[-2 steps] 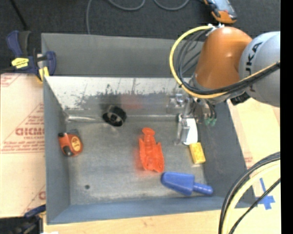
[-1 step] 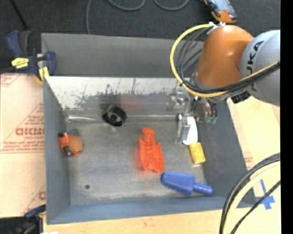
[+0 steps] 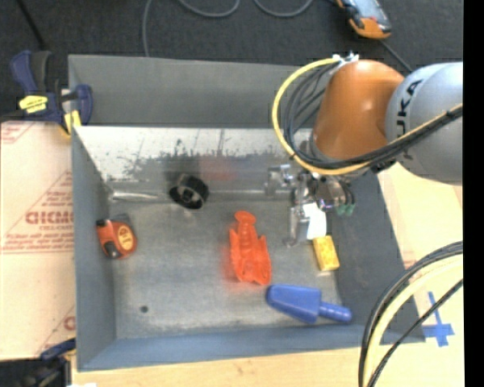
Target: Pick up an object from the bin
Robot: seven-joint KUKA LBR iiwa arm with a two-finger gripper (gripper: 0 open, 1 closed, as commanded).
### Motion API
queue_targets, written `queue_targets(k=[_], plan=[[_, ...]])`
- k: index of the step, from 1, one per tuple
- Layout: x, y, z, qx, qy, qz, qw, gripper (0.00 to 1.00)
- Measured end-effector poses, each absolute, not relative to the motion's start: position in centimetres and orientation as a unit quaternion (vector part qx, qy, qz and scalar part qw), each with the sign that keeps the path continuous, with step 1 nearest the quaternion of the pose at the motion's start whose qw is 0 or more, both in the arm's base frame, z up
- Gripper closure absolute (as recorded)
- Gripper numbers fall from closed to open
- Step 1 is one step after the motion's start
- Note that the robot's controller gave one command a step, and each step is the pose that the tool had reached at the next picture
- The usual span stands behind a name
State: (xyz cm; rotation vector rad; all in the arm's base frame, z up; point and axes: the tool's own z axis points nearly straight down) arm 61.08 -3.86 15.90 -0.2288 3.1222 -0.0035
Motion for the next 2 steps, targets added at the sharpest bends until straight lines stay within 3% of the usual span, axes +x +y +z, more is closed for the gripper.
queue_targets(k=[1,2], plan=[[58.5,-3.3,12.7,-0.295,0.956,0.0,0.001,0.0],[59.2,-2.2,14.9,-0.377,0.926,-0.001,0.003,0.0]])
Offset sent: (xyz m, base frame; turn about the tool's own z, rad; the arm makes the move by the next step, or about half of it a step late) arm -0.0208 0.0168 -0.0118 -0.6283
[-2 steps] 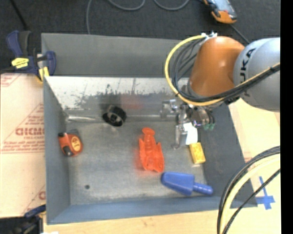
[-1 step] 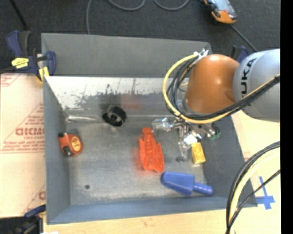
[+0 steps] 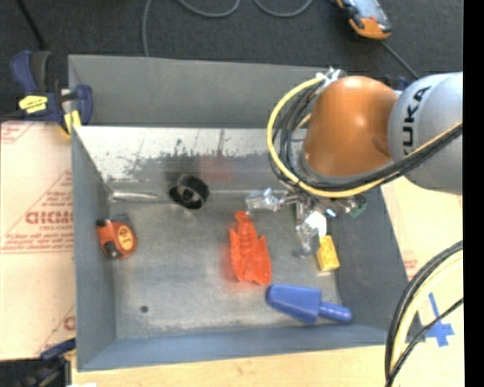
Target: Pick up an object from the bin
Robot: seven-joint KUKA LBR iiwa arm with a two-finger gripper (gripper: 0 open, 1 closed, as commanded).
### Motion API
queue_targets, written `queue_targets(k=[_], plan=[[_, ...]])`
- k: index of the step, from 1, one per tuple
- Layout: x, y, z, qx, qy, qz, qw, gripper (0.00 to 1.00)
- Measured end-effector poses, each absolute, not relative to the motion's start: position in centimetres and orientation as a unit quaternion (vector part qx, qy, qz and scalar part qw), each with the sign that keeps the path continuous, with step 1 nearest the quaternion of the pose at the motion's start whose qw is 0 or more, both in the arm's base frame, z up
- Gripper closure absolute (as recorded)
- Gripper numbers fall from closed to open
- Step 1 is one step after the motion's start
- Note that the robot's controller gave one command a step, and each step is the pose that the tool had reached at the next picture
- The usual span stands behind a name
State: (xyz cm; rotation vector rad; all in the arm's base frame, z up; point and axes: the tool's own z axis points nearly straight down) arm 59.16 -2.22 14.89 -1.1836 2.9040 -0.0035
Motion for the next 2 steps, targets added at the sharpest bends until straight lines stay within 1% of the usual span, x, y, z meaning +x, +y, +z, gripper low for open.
queue_targets(k=[1,2], plan=[[60.0,-1.5,10.2,-0.49,0.872,-0.001,0.002,0.0],[60.7,-0.3,7.4,-0.583,0.813,-0.002,0.005,1.0]])
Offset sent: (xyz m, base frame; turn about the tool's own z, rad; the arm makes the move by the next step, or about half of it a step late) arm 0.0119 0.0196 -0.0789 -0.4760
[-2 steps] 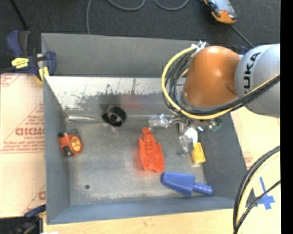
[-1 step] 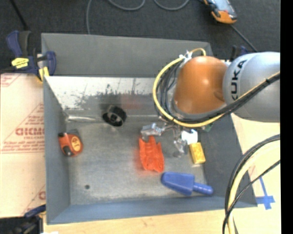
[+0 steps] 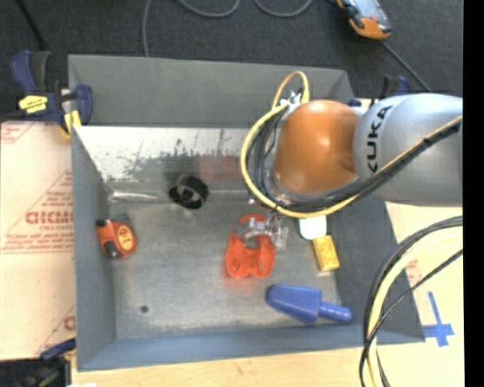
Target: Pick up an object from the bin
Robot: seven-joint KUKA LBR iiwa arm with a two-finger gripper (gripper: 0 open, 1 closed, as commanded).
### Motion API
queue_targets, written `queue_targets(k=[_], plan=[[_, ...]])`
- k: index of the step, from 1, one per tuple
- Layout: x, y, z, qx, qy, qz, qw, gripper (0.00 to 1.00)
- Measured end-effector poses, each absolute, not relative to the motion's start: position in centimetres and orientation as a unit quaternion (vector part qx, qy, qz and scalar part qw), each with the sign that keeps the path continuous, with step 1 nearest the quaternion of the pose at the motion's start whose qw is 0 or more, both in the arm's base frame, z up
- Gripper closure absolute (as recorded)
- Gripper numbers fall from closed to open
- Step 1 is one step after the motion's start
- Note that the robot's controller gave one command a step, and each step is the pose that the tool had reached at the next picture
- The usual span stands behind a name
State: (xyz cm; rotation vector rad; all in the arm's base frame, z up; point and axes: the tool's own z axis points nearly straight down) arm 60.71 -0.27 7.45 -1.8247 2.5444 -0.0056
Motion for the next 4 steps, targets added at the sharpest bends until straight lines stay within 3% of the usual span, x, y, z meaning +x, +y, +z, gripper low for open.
queue_targets(k=[2,4], plan=[[60.7,-0.3,7.6,-0.582,0.813,-0.002,0.006,1.0],[60.4,-0.3,10.7,-0.582,0.813,0.002,-0.001,1.0]])
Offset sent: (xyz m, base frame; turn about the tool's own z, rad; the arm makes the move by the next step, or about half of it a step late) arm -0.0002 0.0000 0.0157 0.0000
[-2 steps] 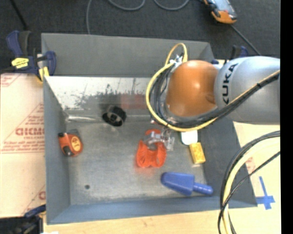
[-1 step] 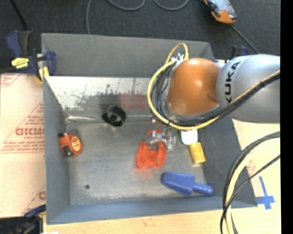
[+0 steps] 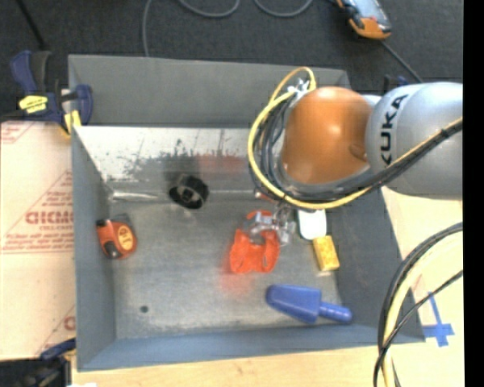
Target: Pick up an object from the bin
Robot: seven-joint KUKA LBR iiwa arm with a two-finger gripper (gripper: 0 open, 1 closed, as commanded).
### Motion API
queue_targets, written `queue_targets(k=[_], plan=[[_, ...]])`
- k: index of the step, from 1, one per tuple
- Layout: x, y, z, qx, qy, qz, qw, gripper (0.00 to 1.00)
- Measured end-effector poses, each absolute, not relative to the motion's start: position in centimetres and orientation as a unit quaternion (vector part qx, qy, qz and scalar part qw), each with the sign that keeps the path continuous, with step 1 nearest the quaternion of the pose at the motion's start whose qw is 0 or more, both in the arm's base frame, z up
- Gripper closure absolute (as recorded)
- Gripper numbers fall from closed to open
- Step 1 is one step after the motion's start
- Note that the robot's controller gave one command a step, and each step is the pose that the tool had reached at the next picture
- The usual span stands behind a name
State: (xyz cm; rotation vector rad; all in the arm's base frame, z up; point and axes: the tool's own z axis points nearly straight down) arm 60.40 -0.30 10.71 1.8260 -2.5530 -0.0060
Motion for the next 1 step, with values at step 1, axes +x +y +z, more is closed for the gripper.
queue_targets(k=[1], plan=[[60.59,-0.3,12.9,0.581,-0.814,0.0,-0.002,1.0]])
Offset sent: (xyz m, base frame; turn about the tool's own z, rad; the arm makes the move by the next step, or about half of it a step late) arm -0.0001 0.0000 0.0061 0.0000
